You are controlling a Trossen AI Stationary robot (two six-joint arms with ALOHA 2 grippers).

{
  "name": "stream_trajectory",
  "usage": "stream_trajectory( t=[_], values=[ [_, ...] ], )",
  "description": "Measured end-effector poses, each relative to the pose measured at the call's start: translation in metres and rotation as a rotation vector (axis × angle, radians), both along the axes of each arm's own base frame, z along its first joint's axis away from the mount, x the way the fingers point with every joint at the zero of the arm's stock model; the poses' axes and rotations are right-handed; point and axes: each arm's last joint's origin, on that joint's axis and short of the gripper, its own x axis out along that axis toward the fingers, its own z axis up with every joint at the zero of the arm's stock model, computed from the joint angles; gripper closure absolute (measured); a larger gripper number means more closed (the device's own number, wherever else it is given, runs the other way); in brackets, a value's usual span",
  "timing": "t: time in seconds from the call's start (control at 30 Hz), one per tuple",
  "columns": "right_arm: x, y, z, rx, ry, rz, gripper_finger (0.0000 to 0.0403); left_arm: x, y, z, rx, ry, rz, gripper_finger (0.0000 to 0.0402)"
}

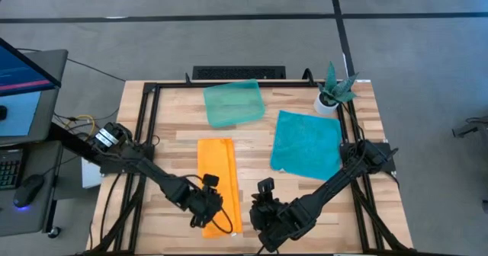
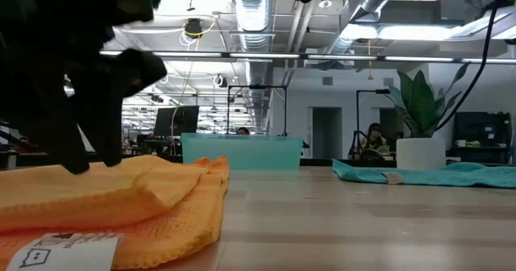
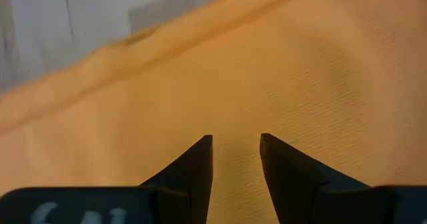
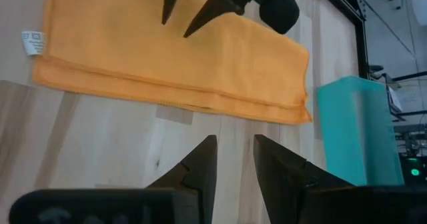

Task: Roll microfiber towels into tight, uniform cylinder then place into a basket
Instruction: Roll the yellow microfiber towel

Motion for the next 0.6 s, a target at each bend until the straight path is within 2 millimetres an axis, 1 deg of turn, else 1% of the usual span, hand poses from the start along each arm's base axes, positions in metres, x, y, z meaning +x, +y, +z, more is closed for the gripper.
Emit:
stream_trajectory(
  t=[0.13, 0.23, 0.47, 0.6],
  values=[
    [0.001, -0.001, 0.000, 0.002, -0.001, -0.005, 0.0281, -0.003, 0.015, -0.011, 0.009, 0.039, 0.063, 0.0283],
    [0.001, -0.001, 0.000, 0.005, -0.003, -0.009, 0.0281, -0.002, 0.024, -0.015, 0.033, 0.021, 0.104, 0.0283],
    [0.001, -0.001, 0.000, 0.005, -0.004, -0.009, 0.0281, 0.005, 0.049, -0.019, 0.136, -0.039, 0.285, 0.0283],
    [0.001, -0.001, 0.000, 0.006, -0.004, -0.010, 0.0281, 0.006, 0.055, -0.019, 0.153, -0.026, 0.313, 0.0283]
  ],
)
